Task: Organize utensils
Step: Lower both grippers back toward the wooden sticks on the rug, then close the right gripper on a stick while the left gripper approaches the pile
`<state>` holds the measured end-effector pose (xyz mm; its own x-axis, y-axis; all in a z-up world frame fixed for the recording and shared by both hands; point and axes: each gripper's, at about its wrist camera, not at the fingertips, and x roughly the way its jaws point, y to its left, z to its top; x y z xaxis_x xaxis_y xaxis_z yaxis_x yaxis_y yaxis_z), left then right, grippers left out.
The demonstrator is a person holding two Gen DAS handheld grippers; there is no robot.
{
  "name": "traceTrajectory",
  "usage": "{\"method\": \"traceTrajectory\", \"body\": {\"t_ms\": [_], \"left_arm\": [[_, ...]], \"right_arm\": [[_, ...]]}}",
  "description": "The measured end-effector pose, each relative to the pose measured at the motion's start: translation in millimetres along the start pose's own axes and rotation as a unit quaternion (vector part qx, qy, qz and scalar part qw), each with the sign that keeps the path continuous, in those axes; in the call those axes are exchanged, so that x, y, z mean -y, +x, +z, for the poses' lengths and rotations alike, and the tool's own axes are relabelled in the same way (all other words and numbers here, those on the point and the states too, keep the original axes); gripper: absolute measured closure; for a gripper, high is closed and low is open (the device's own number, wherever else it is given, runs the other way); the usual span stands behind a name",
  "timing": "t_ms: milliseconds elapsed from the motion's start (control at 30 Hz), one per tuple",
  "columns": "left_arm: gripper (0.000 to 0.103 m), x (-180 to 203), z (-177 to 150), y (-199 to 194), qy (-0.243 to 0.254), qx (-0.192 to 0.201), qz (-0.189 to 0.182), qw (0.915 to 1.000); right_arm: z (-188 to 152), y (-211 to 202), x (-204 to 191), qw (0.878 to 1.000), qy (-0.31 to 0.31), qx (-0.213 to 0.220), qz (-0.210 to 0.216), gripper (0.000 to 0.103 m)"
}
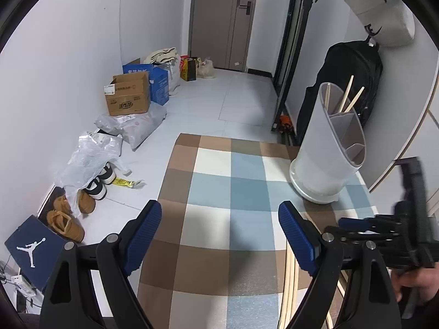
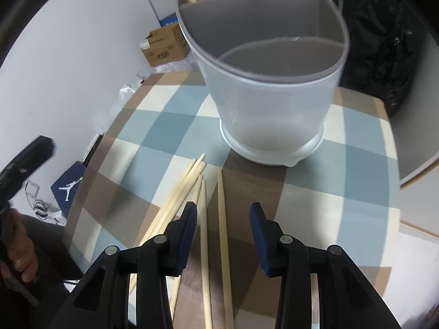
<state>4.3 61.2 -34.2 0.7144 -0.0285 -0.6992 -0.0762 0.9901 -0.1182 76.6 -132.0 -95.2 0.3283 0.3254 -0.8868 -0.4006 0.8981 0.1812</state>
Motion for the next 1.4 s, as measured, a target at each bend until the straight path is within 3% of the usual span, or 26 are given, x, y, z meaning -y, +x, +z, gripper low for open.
{"method": "traceTrajectory", "body": {"t_ms": [233,400,700,833,933,1100,1400], "left_arm": [[0.019,-2,5,4,-0.007,-0.008,-0.014,0.9998],[0.019,-5,7,4,-0.012,-0.009,-0.015,0.9998],[0.019,-8,6,15,-0.015,-0.03,-0.002,0.9994],[0.019,-5,3,18,-0.006,-0.04,0.004,0.9992],[0.019,-2,1,23,0.001,-0.056,0.008,0.9984],[0.019,8,-9,37,0.018,-0.1,0.004,0.9949],[0.019,41,-26,48,0.063,-0.16,-0.028,0.9848]], "right_arm": [[7,19,0,1.0,-0.011,-0.018,-0.017,0.068],[12,27,-5,0.999,-0.029,-0.025,-0.035,0.079],[17,36,-23,0.993,-0.085,-0.028,-0.075,0.08],[19,35,-18,0.994,-0.076,-0.029,-0.068,0.081],[18,34,-16,0.994,-0.077,-0.024,-0.07,0.098],[13,28,-7,0.997,-0.054,-0.011,-0.051,0.099],[9,-23,-3,0.997,-0.042,0.061,-0.009,0.099]]}}
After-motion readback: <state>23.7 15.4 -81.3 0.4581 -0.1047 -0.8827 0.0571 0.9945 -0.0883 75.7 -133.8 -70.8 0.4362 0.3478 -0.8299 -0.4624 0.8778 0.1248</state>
